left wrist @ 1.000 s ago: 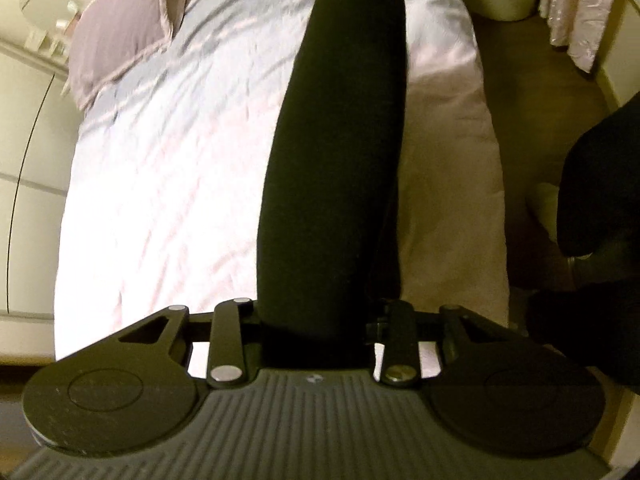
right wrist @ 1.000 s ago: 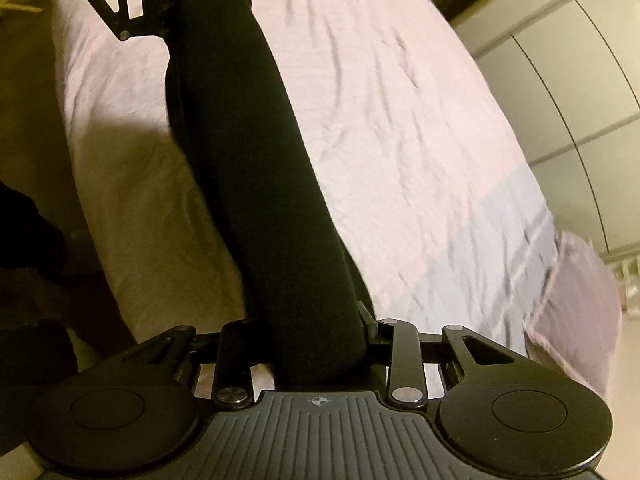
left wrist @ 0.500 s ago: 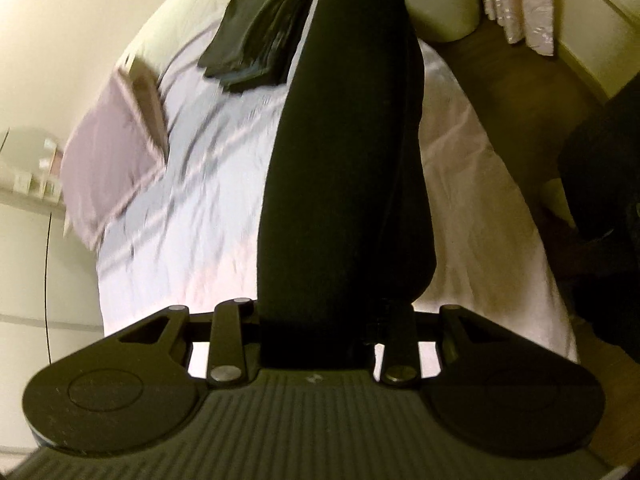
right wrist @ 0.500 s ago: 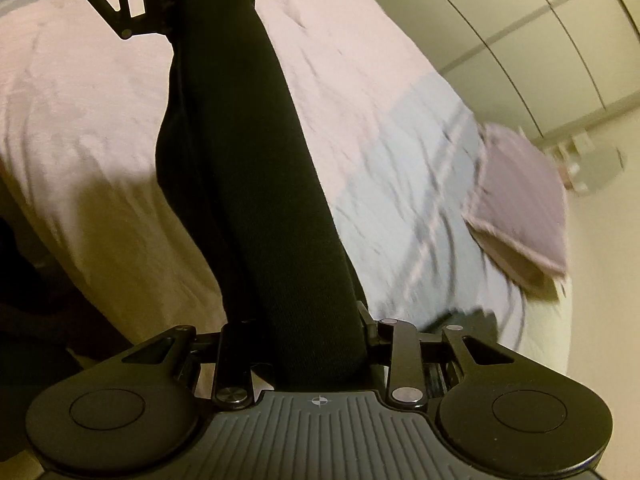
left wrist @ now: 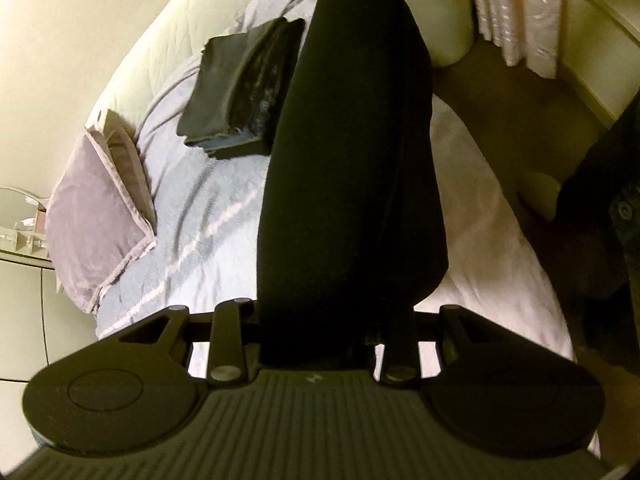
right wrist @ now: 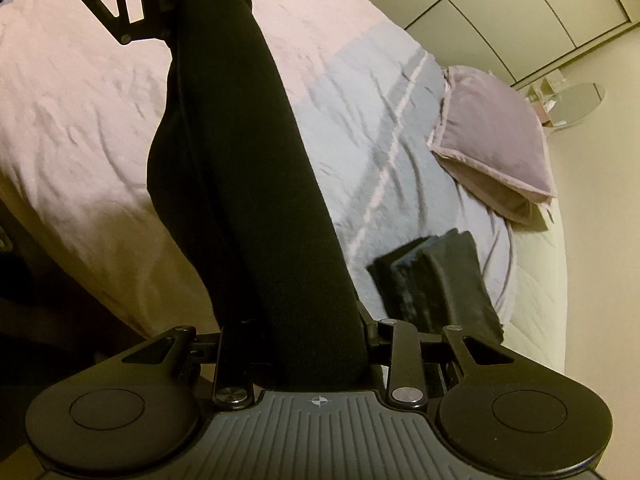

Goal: Fold clothes
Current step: 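Carry the hanging black jacket with both grippers toward the folded clothes pile, then lower the black jacket onto the stack of folded dark clothes with both grippers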

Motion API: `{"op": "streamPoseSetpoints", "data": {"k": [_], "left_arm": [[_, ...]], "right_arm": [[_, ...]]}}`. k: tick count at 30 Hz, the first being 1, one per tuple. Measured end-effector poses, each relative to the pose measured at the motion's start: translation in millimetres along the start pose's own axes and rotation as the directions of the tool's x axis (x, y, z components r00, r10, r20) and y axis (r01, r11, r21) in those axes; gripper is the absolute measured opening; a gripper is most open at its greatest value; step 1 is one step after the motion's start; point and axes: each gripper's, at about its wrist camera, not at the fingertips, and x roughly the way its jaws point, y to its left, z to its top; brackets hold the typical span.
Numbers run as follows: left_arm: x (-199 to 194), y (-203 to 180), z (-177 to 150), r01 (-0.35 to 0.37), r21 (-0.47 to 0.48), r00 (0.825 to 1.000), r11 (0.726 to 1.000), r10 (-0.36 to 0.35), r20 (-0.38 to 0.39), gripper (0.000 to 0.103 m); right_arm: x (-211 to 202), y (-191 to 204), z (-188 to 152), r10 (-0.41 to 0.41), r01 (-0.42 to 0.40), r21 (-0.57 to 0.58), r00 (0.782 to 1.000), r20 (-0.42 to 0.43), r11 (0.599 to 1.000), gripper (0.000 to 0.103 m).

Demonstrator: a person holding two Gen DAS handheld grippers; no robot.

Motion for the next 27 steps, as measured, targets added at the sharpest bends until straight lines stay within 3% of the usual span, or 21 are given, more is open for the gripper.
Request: {"op": "streamPoseSetpoints", "data": {"k": [8,15,21,27], "left_arm": [[33.0,32.7,81.6,-0.039,-0.041,0.999,0.998,0.038,-0.023,0.031],[56.2,81.9,119.4,-0.062,0.027,0.997,0.998,0.060,0.043,0.032],[75.7,148.5,156.4,-0.123,0.084,0.984,0.989,0.110,0.141,0.032],[97.7,242.8,204.9,-0.255,0.063,0.956,0.965,0.242,0.167,0.032]], "right_arm": [[3.7,-67.5,-65.6,-0.002,0.003,-0.009,0.999,0.036,1.000,0.032],[8.3,-128.8,-93.0,-0.046,0.045,0.034,0.999,0.015,0.998,0.032],[4.1,-186.6,-107.7,-0.134,0.136,0.084,0.991,-0.029,0.987,0.032],[3.2,-279.4,-122.8,-0.241,0.240,0.116,0.971,-0.008,0.964,0.032]]}}
